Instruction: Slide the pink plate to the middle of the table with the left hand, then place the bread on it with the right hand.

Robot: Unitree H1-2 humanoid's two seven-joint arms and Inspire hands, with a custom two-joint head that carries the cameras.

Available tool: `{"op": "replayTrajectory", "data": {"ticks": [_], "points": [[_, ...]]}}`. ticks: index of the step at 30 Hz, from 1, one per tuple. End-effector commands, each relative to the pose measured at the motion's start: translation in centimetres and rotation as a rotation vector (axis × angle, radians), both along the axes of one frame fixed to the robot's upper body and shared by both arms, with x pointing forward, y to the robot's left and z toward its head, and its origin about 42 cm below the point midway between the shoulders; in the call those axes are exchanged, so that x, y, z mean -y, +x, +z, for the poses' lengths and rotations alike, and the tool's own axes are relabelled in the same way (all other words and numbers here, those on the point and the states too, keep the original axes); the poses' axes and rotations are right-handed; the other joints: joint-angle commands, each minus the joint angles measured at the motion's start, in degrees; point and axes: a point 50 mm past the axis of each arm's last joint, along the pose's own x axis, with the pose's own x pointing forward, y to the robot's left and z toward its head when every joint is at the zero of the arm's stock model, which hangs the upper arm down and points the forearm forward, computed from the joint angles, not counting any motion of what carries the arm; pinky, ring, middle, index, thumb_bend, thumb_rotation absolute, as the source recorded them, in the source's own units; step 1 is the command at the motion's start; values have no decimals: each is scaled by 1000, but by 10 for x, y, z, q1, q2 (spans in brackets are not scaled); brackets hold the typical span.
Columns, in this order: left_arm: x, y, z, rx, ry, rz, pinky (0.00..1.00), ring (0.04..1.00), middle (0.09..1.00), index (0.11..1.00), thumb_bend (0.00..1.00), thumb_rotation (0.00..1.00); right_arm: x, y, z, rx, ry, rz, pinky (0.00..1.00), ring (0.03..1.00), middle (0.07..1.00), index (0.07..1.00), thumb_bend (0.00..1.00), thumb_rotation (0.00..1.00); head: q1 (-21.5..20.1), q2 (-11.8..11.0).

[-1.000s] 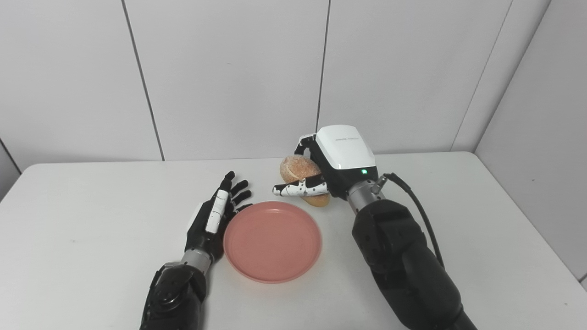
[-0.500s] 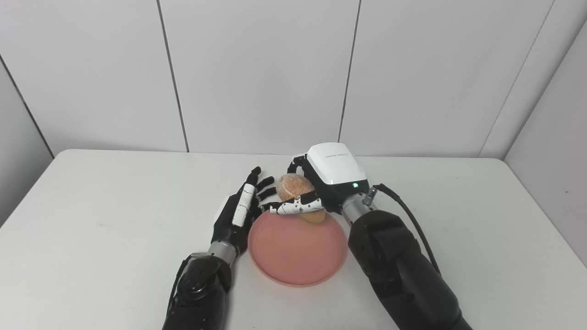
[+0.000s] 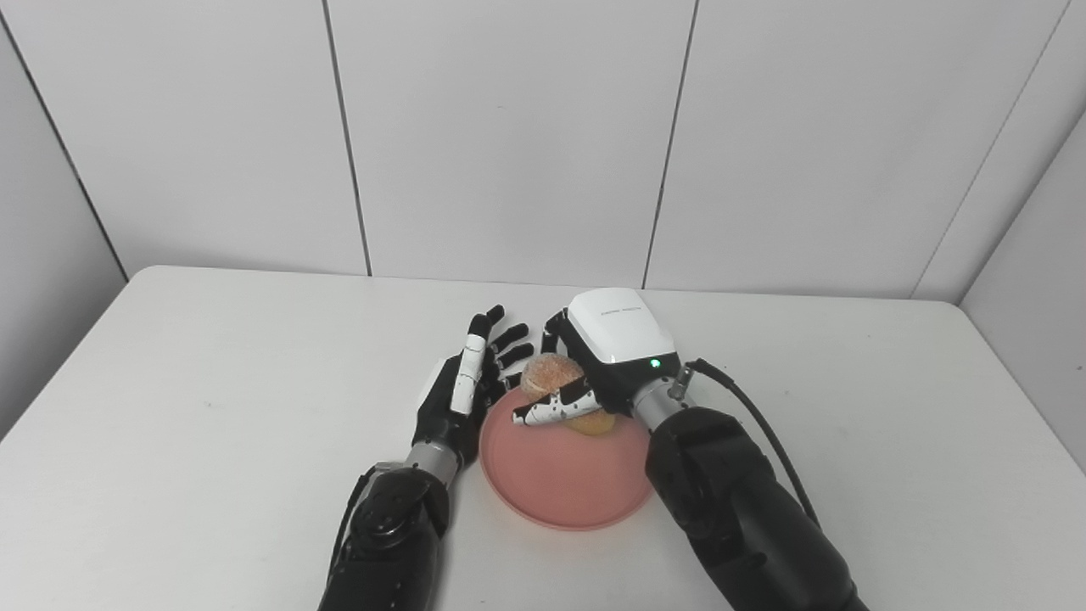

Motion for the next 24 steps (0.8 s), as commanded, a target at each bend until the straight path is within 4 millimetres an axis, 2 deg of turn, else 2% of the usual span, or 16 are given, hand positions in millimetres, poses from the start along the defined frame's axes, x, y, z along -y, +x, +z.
{"op": "replayTrajectory", "data": {"ticks": [1, 7, 13, 20, 24], "points": [[5, -1, -1, -23, 2, -8, 684, 856, 895, 957, 1000, 958, 0, 1, 15, 75, 3, 27, 134, 203, 288, 403, 611, 529, -2, 1], [4, -2, 0, -27, -7, -10, 677, 851, 874, 947, 1000, 936, 4, -2, 7, 46, -7, 14, 156, 230, 315, 430, 594, 478, -5, 3], [6, -2, 2, -38, -16, -15, 677, 848, 871, 941, 1000, 915, 13, -3, -4, 25, 2, 10, 208, 292, 379, 497, 591, 550, -5, 5], [7, -2, 3, -40, -14, -19, 716, 859, 873, 940, 1000, 917, 23, 0, -25, 35, 48, 16, 180, 250, 333, 446, 599, 544, -3, 6], [7, -2, 3, -31, 0, -19, 679, 858, 875, 937, 1000, 916, 28, 5, -34, 65, 88, 39, 145, 213, 294, 412, 594, 577, -3, 6]]}}
